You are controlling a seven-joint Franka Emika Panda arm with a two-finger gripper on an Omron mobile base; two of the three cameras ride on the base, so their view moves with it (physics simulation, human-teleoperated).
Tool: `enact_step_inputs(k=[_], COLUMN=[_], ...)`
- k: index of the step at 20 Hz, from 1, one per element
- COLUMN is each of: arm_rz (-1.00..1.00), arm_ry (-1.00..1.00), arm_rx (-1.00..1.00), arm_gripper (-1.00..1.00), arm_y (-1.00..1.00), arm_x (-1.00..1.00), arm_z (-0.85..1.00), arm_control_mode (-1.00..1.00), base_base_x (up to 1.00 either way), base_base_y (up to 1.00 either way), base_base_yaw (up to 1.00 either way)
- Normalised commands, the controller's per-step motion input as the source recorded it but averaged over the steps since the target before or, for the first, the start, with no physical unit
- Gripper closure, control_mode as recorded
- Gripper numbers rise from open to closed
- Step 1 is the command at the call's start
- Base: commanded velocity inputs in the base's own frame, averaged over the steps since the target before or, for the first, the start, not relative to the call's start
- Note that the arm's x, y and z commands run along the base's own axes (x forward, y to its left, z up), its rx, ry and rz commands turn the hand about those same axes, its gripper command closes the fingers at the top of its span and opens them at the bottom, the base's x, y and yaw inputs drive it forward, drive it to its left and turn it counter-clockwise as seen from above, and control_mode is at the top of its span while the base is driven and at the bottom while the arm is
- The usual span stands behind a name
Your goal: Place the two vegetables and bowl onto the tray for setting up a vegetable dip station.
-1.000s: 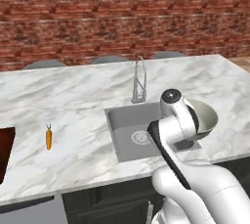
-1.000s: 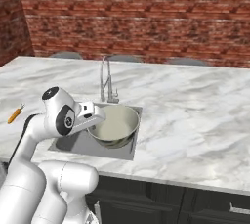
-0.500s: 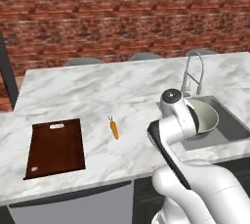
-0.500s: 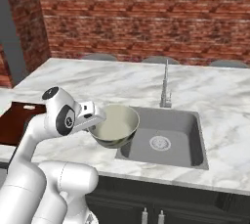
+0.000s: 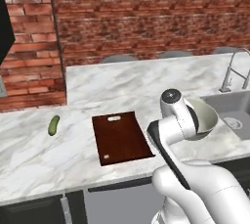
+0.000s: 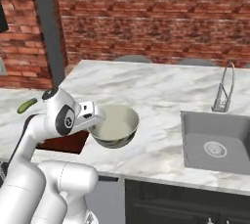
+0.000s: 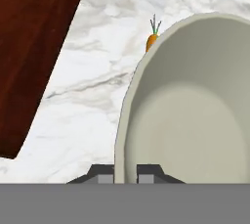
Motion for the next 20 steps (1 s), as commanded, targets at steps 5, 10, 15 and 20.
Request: enact_step_inputs(k=[5,10,15,20], arm_rz=[0.0,0.0,0.0,0.0], arm_ry=[0.0,0.0,0.0,0.0], arm_rx=[0.0,0.0,0.0,0.0], arm_gripper=[1.0,1.0,1.0,1.0], arm_y=[0.0,0.0,0.0,0.0], arm_x=[0.0,0.0,0.0,0.0], arm_z=[0.0,0.0,0.0,0.0], arm_control_mode=[1.0,1.0,1.0,1.0], base_base_x=[0.08,0.03,0.0,0.04], base_base_y=[0.8,0.49,0.04,0.01], base_base_yaw=[0.0,0.0,0.01,0.0])
